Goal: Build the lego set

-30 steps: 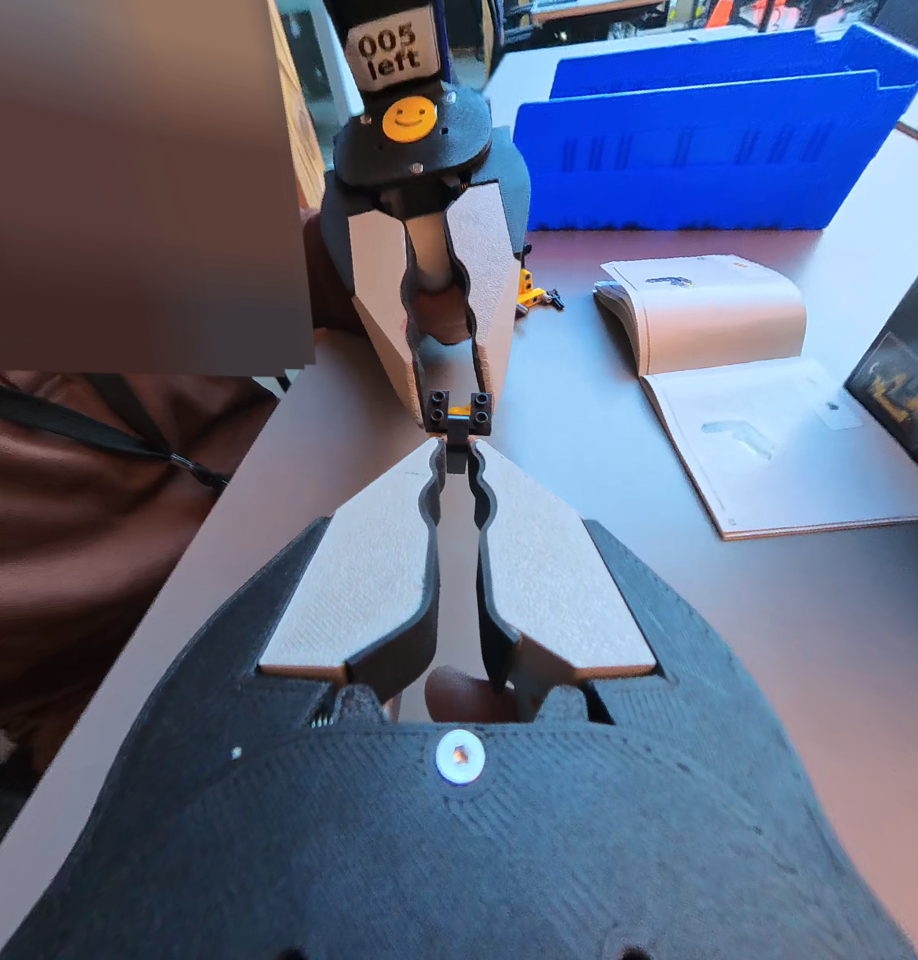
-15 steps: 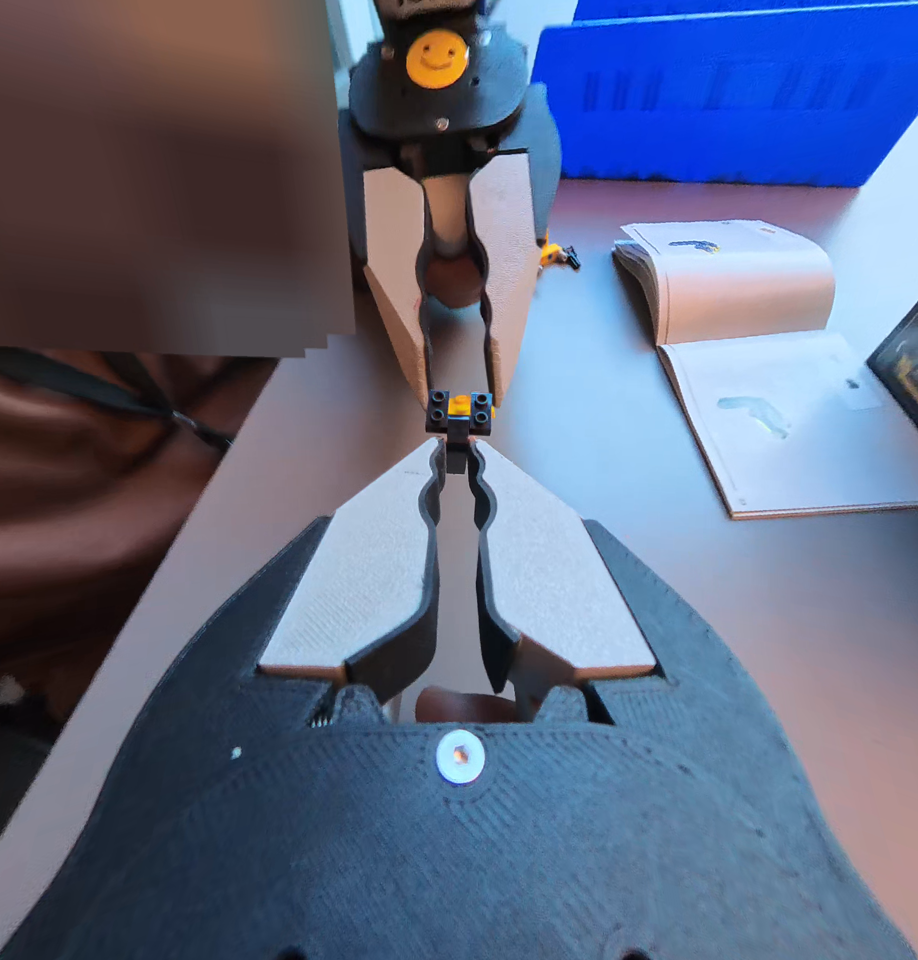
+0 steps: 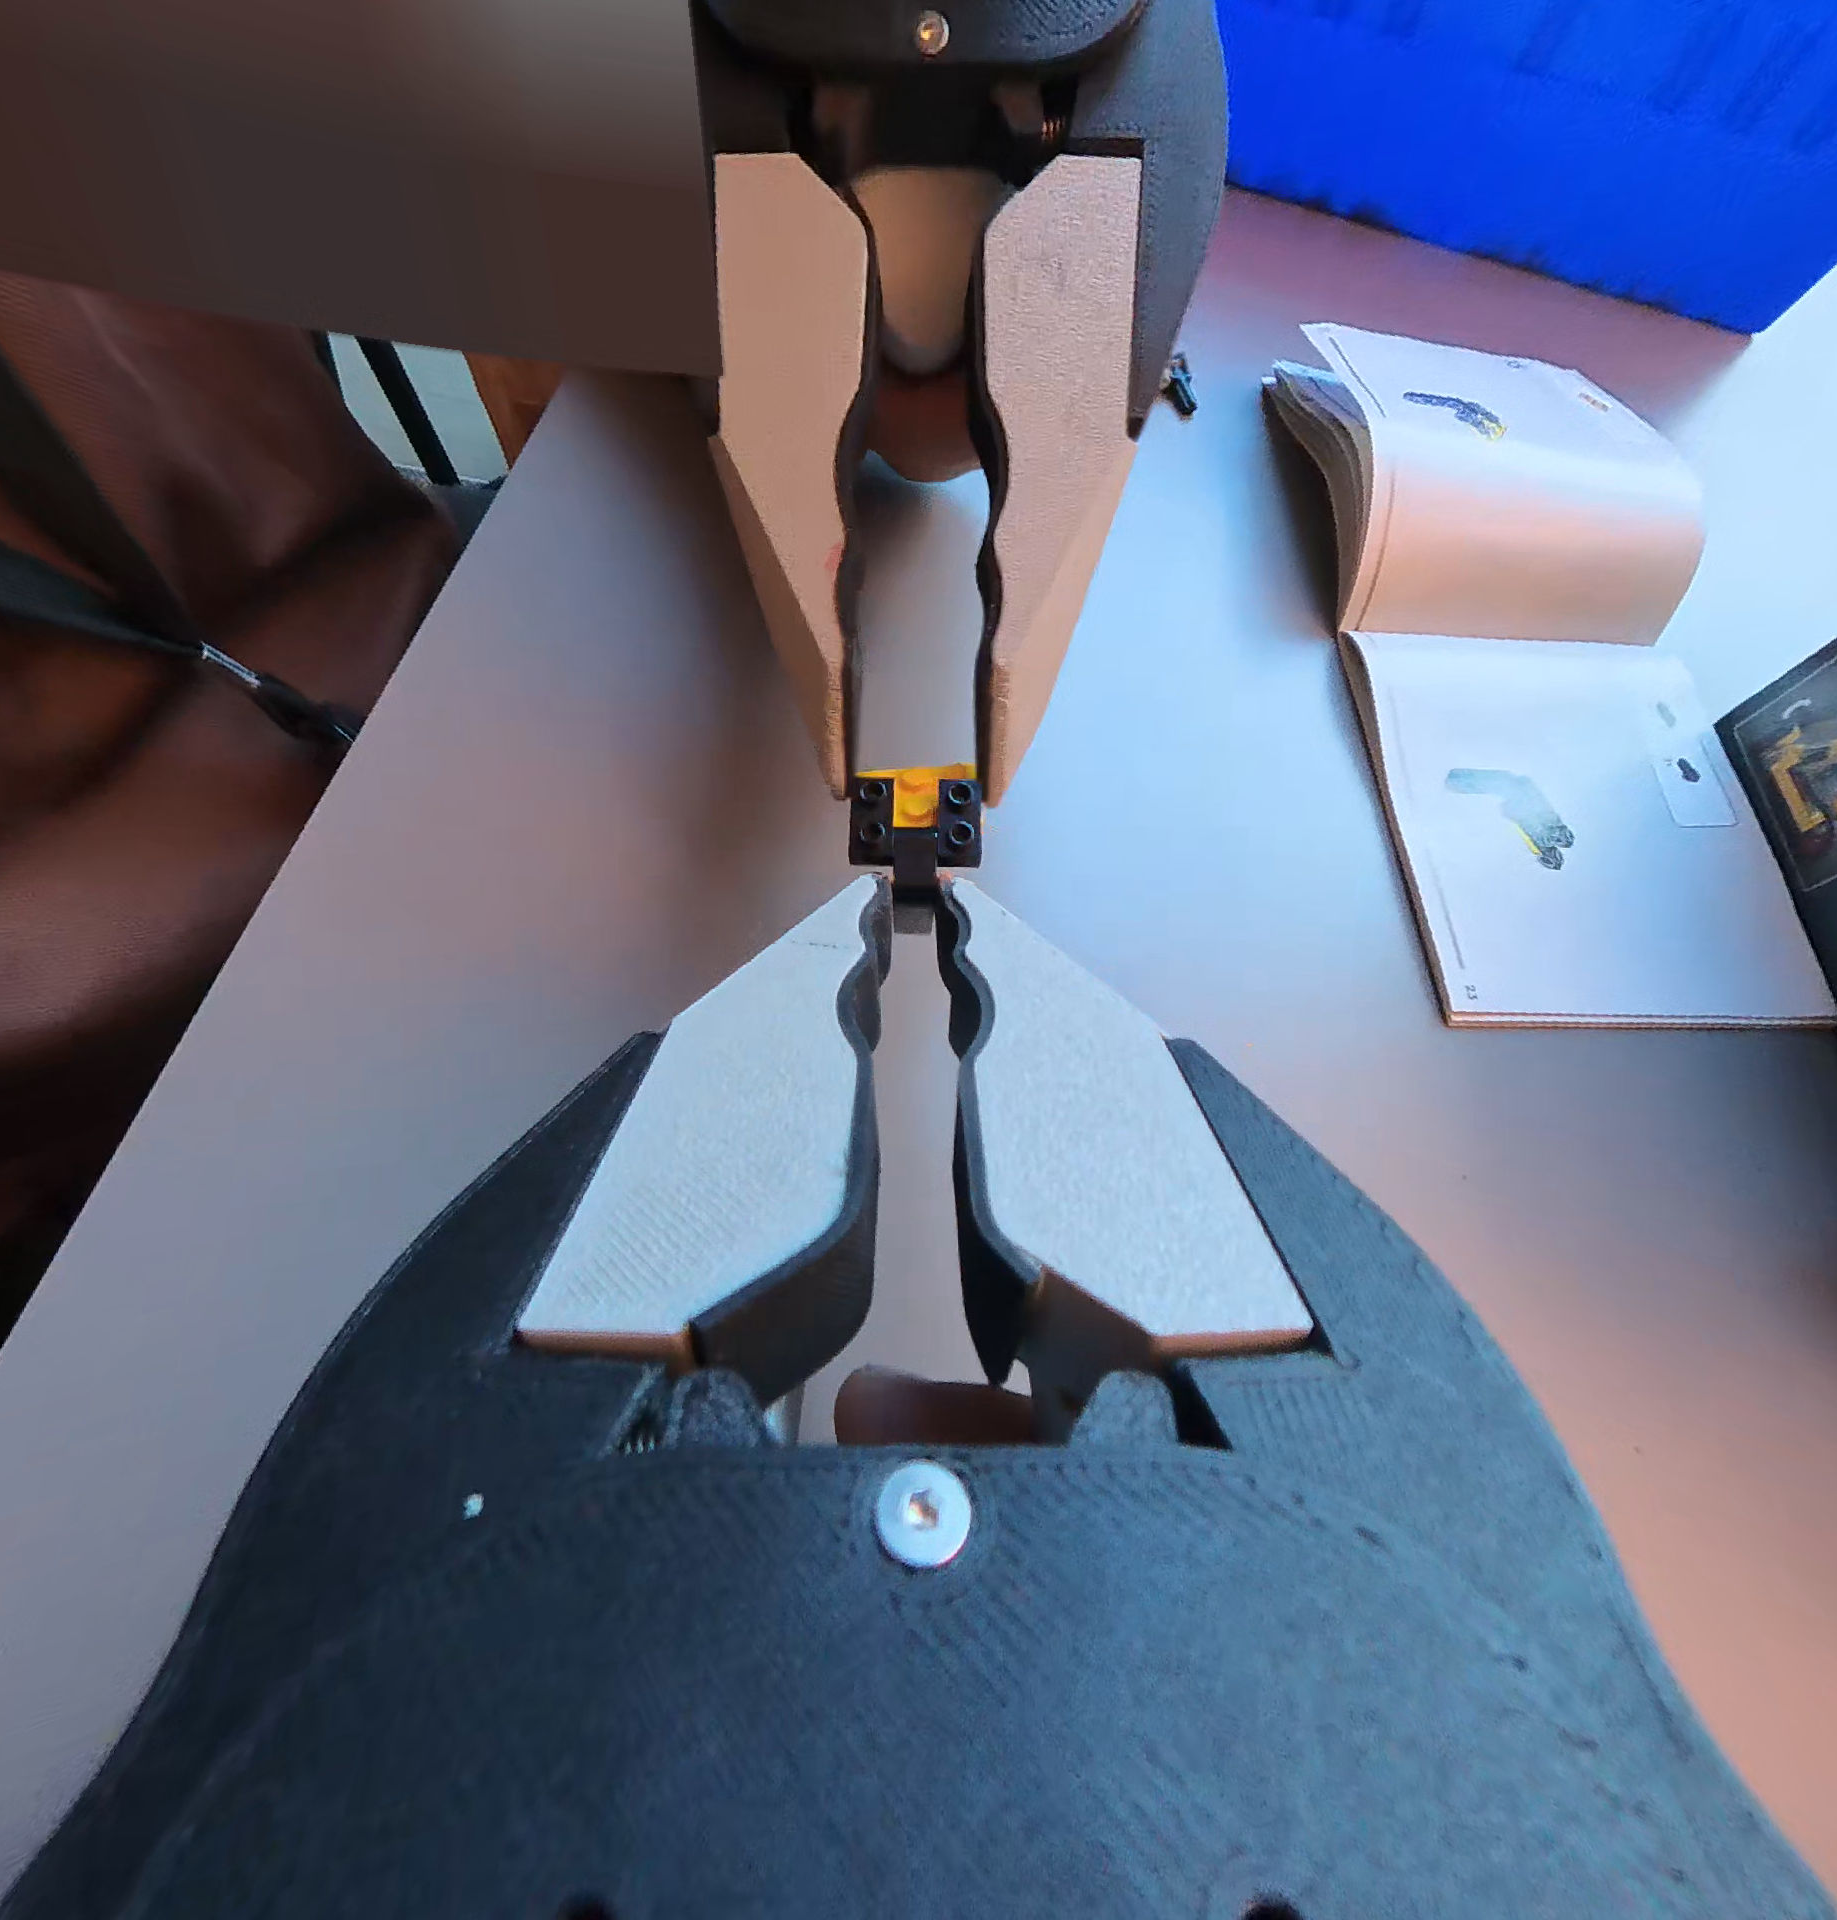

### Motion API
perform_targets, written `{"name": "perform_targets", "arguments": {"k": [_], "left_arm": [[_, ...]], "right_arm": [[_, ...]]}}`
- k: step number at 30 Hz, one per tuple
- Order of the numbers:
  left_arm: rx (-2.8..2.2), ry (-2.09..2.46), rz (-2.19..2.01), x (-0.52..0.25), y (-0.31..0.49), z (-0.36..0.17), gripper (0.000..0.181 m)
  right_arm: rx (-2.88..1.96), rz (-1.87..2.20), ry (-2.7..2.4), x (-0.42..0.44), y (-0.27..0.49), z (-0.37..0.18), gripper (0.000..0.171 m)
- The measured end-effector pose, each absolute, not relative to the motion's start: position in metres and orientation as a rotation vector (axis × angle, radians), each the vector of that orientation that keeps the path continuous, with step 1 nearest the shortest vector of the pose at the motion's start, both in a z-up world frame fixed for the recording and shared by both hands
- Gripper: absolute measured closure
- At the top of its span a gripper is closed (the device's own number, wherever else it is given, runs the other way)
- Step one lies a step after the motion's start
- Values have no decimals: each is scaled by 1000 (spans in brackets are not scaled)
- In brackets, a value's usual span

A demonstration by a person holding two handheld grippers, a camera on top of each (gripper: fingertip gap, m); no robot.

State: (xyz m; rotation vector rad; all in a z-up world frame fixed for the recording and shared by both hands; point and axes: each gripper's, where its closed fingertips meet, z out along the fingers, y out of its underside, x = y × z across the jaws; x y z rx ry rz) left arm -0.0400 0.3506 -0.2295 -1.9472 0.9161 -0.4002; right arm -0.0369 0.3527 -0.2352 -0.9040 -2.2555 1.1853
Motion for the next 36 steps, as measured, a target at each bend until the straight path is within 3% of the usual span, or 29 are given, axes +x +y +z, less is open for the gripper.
{"name": "perform_targets", "arguments": {"k": [36], "left_arm": [[-1979,880,-392,-42,353,-232,160]], "right_arm": [[-921,1107,-2274,-39,358,-244,166]]}}
